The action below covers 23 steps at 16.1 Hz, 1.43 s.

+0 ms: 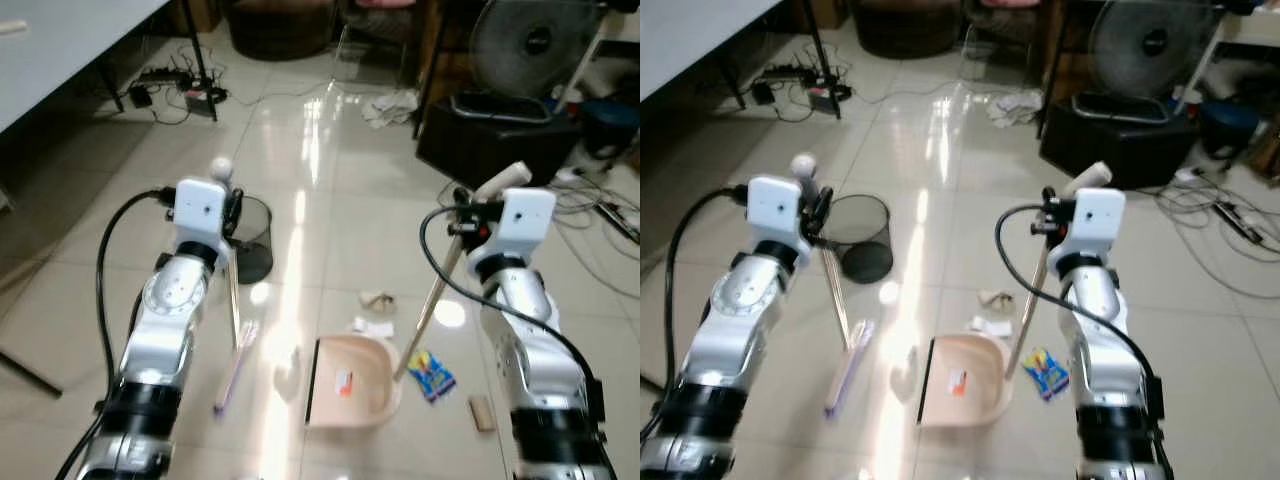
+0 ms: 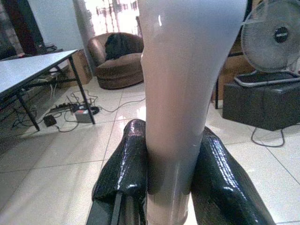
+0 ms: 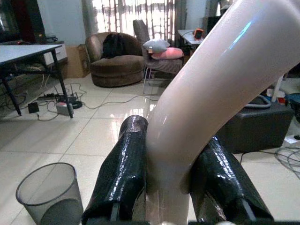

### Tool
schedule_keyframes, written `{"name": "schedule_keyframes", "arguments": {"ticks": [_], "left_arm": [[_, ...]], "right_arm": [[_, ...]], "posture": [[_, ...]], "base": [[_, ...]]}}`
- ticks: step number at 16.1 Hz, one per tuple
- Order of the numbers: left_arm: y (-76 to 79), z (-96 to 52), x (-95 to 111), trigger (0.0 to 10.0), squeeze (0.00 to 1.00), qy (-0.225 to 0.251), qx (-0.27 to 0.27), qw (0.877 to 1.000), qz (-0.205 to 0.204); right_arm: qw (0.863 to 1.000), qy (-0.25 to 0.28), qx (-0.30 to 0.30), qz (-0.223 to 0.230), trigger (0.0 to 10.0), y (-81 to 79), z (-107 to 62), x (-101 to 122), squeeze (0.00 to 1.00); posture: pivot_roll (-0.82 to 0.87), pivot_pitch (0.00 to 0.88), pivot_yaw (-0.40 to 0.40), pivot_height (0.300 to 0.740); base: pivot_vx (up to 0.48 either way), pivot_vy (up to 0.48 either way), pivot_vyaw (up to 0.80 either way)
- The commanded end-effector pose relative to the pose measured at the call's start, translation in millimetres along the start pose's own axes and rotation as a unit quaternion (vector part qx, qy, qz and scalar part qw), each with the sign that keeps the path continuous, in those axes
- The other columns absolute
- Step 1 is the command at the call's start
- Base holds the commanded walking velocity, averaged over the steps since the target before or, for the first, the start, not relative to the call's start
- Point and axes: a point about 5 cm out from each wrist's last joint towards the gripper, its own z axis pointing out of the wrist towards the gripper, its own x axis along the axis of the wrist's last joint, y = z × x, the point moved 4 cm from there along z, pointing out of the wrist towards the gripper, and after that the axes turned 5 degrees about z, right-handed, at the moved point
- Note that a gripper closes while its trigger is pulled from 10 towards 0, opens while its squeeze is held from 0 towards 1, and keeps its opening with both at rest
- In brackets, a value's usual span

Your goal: Sweep floor

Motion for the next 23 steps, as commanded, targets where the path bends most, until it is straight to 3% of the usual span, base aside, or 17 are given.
{"name": "schedule_keyframes", "arguments": {"ticks": [1,4,8,13,15,17,21,23], "left_arm": [[-6.5,1.7,7,10.0,0.0,0.014,0.006,1.0,0.012],[-2.1,0.8,5,10.0,0.0,0.013,-0.006,1.0,0.011],[3.0,-4.6,-3,10.0,0.0,0.002,-0.011,1.0,0.003],[-6.9,-8.5,-1,10.0,0.0,0.006,0.012,1.0,0.004],[-9.2,-7.1,1,10.0,0.0,0.008,0.015,1.0,0.005],[-8.2,-5.2,6,10.0,0.0,0.015,-0.001,1.0,0.015],[-2.3,-1.5,5,10.0,0.0,0.012,-0.003,1.0,0.01],[-2.6,2.0,9,10.0,0.0,0.018,-0.006,1.0,0.013]], "right_arm": [[1.0,0.023,0.007,-0.002,10.0,-5.6,4.7,12,0.0],[0.999,0.024,-0.014,0.03,10.0,1.1,-0.3,7,0.0],[0.999,0.022,-0.017,0.026,10.0,0.0,-5.4,3,0.0],[0.999,0.019,-0.016,0.035,10.0,3.3,-4.2,2,0.0],[0.999,0.02,-0.014,0.041,10.0,1.9,-1.5,3,0.0],[0.999,0.026,-0.001,0.018,10.0,-8.5,-3.7,5,0.0],[0.998,0.029,-0.017,0.046,10.0,-1.6,-3.9,6,0.0],[0.999,0.032,-0.005,0.037,10.0,-4.9,0.7,9,0.0]], "posture": [[0.04,0.027,-0.001,0.74],[0.03,0.035,0.017,0.74],[0.03,0.037,0.019,0.74],[0.05,0.031,-0.019,0.74],[0.07,0.037,-0.015,0.74],[0.07,0.041,0.01,0.74],[0.06,0.04,0.009,0.74],[0.05,0.045,0.003,0.74]], "base": [[0.281,0.0,0.8],[0.28,0.0,0.27],[0.29,0.0,0.0],[0.297,0.0,0.0],[0.313,0.0,0.0],[0.322,0.0,0.0],[0.322,0.0,0.0],[0.321,0.0,0.0]]}}
